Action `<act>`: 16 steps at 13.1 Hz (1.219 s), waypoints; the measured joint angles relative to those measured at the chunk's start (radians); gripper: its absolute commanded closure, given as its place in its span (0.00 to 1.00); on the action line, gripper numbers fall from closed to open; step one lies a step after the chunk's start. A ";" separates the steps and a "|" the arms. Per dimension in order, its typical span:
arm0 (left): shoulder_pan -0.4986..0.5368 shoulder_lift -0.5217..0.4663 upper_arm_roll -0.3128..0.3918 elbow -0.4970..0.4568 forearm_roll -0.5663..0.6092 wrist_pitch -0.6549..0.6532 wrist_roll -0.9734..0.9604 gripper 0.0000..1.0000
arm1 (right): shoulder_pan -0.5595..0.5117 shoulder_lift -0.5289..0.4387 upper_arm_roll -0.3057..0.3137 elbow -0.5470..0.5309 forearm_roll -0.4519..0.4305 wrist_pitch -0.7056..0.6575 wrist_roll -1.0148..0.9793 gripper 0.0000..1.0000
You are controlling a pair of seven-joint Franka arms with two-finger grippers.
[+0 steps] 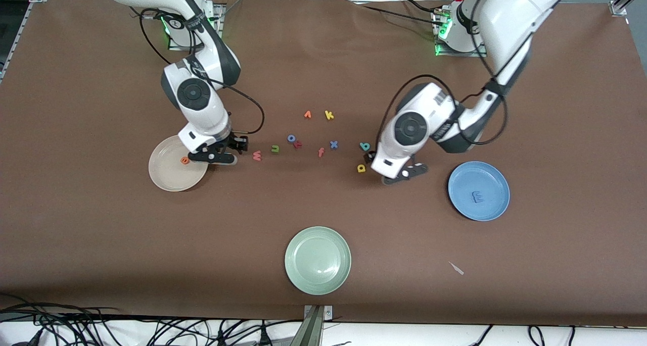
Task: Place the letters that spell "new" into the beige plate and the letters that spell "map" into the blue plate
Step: 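Grasp the pink w with the right gripper while the left reaches letters, then drop the pink w on the cream plate while the left grasps teal d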
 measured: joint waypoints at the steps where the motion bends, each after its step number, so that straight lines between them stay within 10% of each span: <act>1: -0.014 0.016 0.003 0.000 0.000 0.014 -0.016 0.01 | 0.014 0.029 0.002 0.021 0.000 0.015 0.032 0.28; 5: -0.019 0.069 0.008 -0.008 0.000 0.059 -0.018 0.22 | 0.083 0.136 0.003 0.046 0.000 0.137 0.124 0.28; 13: -0.066 0.089 0.010 -0.058 0.000 0.108 -0.035 0.27 | 0.090 0.158 -0.007 0.049 0.000 0.148 0.126 0.35; 16: -0.065 0.093 0.015 -0.089 0.000 0.168 -0.038 0.68 | 0.090 0.160 -0.009 0.026 -0.002 0.160 0.126 0.46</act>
